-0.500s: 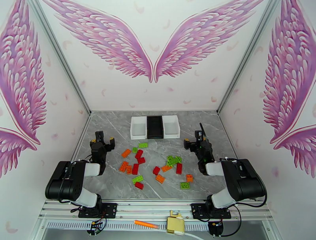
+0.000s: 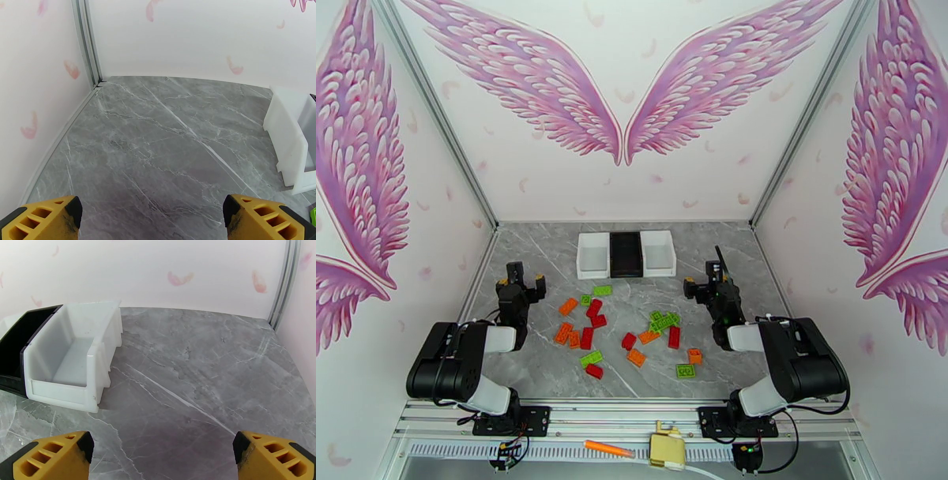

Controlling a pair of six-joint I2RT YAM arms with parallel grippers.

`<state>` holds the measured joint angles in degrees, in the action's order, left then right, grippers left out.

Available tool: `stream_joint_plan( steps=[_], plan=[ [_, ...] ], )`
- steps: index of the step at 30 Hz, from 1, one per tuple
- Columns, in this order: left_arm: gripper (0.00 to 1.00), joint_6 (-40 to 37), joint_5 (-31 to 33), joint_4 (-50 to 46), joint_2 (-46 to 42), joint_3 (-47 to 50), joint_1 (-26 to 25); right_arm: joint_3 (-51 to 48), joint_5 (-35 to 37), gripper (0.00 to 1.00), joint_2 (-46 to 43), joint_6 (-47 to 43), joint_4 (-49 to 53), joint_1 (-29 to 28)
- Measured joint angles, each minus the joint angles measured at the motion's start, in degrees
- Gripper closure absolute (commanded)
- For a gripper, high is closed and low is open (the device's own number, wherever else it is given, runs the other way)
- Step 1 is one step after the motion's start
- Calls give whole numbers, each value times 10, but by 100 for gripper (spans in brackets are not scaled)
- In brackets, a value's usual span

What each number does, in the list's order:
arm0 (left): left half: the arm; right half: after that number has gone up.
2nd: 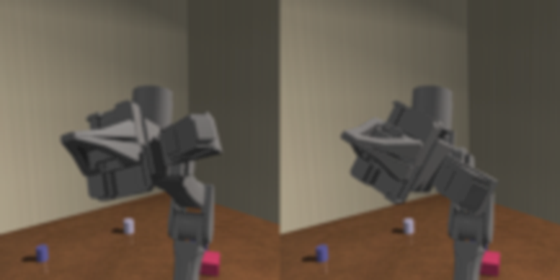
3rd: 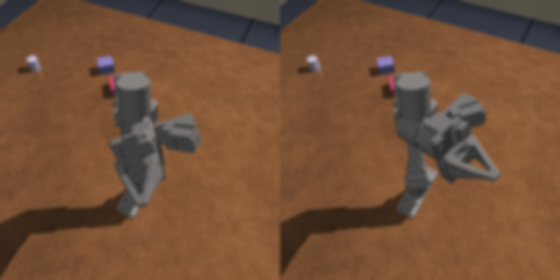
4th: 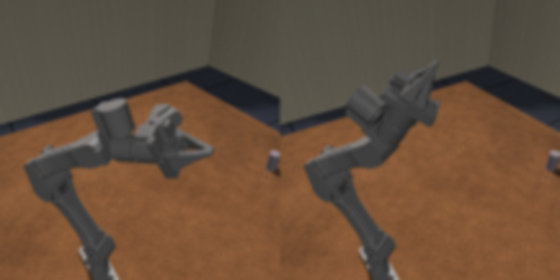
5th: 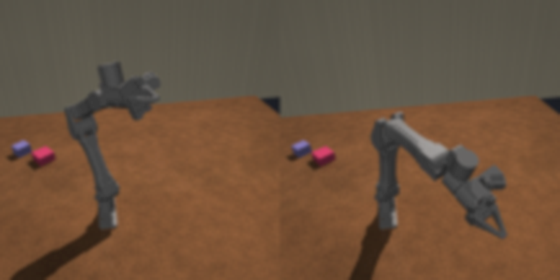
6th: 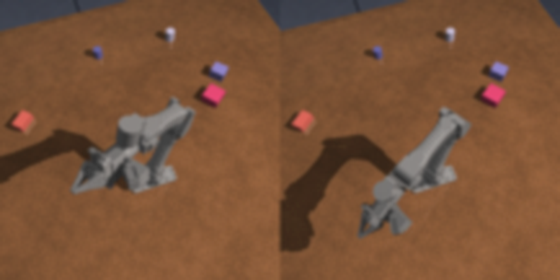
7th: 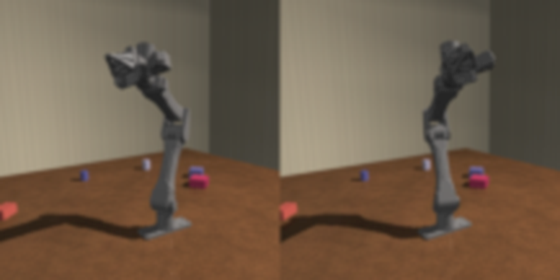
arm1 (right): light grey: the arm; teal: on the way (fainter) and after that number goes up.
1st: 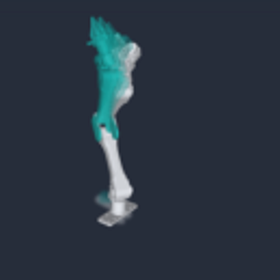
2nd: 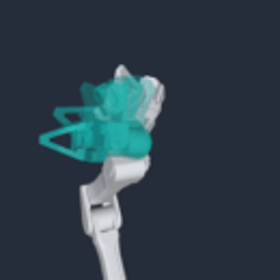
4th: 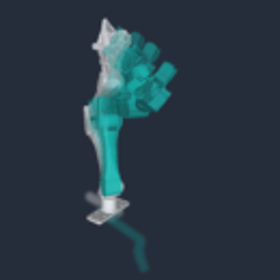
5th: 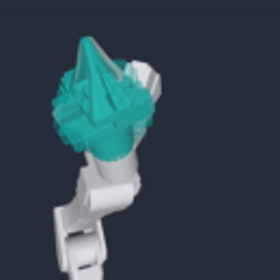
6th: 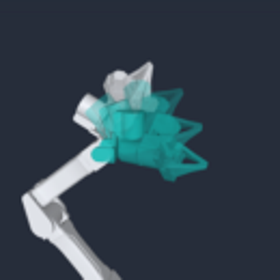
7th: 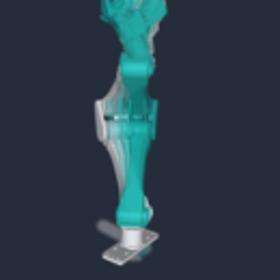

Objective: Sort the legos into containers by color

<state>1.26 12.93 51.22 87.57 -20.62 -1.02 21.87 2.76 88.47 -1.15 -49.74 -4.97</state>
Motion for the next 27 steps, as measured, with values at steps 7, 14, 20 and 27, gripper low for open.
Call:
stream_joint_plan(
  steps=[7, 14, 20, 27],
  plan=[
    [1, -2, -3, -3, -1, 0, 0, 0, 0, 1, -1, 0, 2, 0],
    [1, -27, -30, -94, -82, -14, -21, 1, -6, 1, -85, -1, 61, 0],
    [1, -55, -44, -189, -191, -26, -85, 40, -28, 1, -152, 8, 149, 0],
    [1, -30, -40, -322, -291, -55, -150, 102, -45, 1, -214, 42, 284, -32]
  ],
)
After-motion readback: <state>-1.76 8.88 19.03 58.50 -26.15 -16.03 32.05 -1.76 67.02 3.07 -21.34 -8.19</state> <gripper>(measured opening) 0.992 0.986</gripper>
